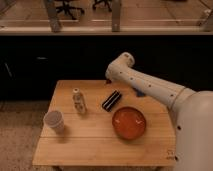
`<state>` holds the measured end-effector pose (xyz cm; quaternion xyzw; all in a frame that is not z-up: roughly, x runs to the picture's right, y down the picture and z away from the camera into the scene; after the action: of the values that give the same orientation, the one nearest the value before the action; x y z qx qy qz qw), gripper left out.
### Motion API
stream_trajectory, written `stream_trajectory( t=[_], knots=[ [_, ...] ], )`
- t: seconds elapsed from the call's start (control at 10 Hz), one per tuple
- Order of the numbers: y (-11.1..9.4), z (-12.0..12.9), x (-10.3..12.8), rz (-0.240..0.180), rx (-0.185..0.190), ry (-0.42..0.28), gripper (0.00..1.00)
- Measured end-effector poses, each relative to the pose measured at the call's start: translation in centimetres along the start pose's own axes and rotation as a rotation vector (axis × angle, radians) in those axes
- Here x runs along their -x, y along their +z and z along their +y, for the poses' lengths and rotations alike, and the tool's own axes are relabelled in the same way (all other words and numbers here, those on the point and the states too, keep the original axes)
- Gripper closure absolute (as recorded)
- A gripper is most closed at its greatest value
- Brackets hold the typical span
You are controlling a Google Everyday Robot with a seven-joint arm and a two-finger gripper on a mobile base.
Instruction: Place the pepper on the white sponge
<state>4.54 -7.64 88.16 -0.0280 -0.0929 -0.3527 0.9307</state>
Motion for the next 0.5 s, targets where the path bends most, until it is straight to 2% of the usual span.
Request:
stream_trajectory(
  t=[0.5],
  knots=[
    [-1.4,1.0,-1.3,0.046,-0.016,0.080,1.00]
  ],
)
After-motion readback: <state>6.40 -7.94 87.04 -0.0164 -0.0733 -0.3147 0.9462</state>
